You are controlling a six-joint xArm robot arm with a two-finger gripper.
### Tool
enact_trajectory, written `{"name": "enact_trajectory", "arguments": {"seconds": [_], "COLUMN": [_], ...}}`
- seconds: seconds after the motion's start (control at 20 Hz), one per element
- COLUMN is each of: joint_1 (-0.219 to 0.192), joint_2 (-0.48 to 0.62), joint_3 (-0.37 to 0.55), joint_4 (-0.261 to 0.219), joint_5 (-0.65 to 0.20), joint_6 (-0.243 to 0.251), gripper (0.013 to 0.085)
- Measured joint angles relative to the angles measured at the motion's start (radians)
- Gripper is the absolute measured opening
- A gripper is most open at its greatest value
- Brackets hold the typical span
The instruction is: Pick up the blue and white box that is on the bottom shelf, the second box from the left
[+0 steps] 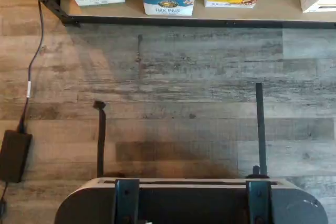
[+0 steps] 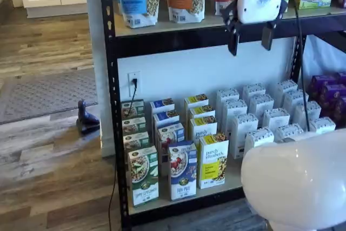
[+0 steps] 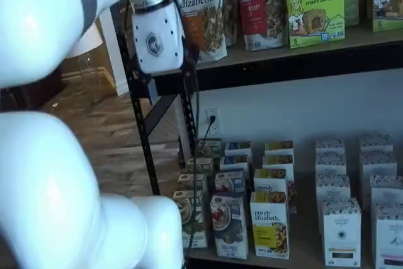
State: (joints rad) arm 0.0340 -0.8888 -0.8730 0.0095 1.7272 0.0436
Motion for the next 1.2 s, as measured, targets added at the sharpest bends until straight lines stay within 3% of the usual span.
{"name": "enact_trajectory", "arguments": {"seconds": [0.5,0.7,1.2], "joint_1": [0.044,0.053,0.079], "joint_2": [0.008,0.02,0.15], "joint_3": [0.202,0.298,0.452], "joint_4": [0.016,0.029,0.021], "joint_5": [-0.2,-0.319,-0.591], "joint_6": [0.044,0.049,0.07], "gripper": [0.085,0.085,0.085]}}
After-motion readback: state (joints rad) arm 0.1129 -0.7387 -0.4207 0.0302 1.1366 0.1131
